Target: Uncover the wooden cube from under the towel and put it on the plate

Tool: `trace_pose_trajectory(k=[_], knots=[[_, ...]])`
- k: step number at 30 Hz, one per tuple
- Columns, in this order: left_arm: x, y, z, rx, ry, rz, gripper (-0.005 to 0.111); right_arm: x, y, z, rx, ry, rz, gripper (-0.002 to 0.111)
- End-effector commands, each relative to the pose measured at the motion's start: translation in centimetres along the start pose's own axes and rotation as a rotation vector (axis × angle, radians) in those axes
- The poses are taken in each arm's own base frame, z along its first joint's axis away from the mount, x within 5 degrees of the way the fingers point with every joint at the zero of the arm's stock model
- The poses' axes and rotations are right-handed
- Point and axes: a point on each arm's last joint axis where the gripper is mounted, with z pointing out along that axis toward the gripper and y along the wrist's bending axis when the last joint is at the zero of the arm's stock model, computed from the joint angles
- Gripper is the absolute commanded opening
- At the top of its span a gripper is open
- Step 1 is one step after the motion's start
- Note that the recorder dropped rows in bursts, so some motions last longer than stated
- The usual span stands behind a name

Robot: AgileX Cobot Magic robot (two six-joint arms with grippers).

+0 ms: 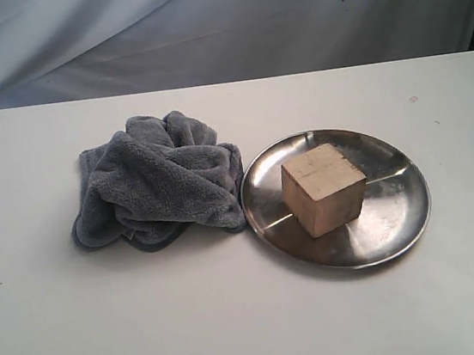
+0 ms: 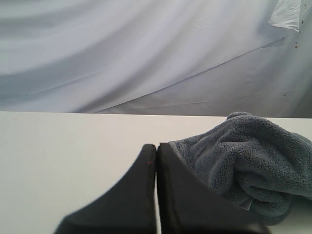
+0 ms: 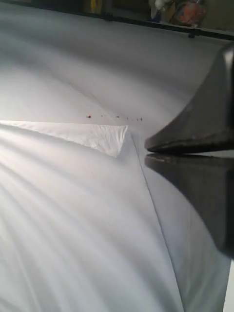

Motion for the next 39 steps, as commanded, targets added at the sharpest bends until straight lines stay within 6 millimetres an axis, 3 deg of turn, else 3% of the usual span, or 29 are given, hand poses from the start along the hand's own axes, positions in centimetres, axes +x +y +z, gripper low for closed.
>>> trace_pose_trajectory(k=[1, 15, 31, 39], knots=[[0.1, 0.0, 0.0, 0.001, -0.001, -0.001, 0.001, 0.1, 0.0, -2.9, 0.012, -0.065, -0.009, 0.000], [0.1, 0.0, 0.0, 0.001, -0.001, 0.000, 0.001, 0.4, 0.0, -10.1, 0.034, -0.052, -0.010, 0.000], [0.1, 0.0, 0.0, 0.001, -0.001, -0.002, 0.001, 0.3, 0.0, -13.3, 0.048, -0.089, -0.012, 0.000], [0.1, 0.0, 0.0, 0.001, -0.001, -0.002, 0.001, 0.6, 0.0, -13.7, 0.005, -0.076, -0.001, 0.000]])
